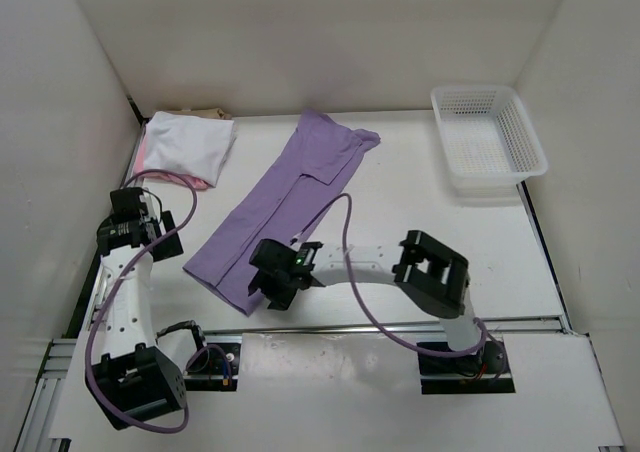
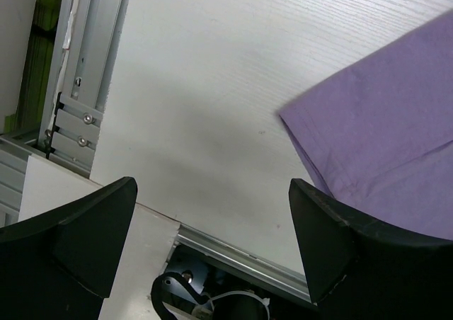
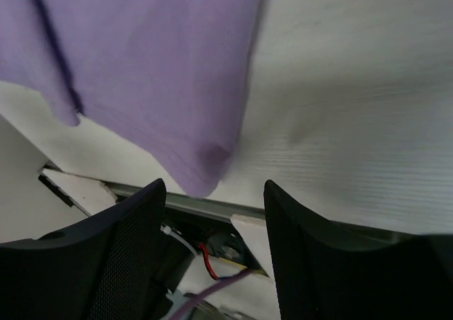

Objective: Fold and stack the t-shirts
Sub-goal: Rotate the tshirt 90 degrees

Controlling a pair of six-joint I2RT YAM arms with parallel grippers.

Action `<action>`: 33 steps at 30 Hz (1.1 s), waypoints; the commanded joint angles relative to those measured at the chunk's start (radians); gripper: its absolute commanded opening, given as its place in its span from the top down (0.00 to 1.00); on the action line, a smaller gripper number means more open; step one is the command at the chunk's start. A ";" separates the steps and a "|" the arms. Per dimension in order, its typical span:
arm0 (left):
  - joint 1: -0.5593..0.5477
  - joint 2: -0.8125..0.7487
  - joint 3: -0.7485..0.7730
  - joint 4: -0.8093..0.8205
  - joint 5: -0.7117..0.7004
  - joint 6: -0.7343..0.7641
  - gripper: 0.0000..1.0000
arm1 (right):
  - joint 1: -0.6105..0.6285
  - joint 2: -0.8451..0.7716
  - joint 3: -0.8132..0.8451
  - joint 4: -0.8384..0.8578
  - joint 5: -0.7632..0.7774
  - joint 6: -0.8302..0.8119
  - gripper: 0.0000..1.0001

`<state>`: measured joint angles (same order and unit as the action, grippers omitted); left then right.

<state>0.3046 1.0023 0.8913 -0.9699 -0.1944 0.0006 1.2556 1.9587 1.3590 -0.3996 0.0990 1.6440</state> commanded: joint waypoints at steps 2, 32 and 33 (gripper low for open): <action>0.001 -0.056 0.029 -0.026 -0.005 -0.001 0.00 | 0.022 0.109 0.072 0.011 -0.055 0.186 0.38; -0.843 0.251 0.201 -0.199 0.170 -0.001 0.05 | -0.122 -0.651 -0.779 -0.071 -0.035 -0.237 1.00; -0.873 0.260 0.213 -0.187 0.187 -0.001 0.05 | -0.122 -0.661 -0.779 -0.071 -0.035 -0.262 1.00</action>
<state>-0.4873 1.2476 1.0622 -1.1404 -0.0521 0.0002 1.1450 1.3342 0.5961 -0.4412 0.0425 1.5043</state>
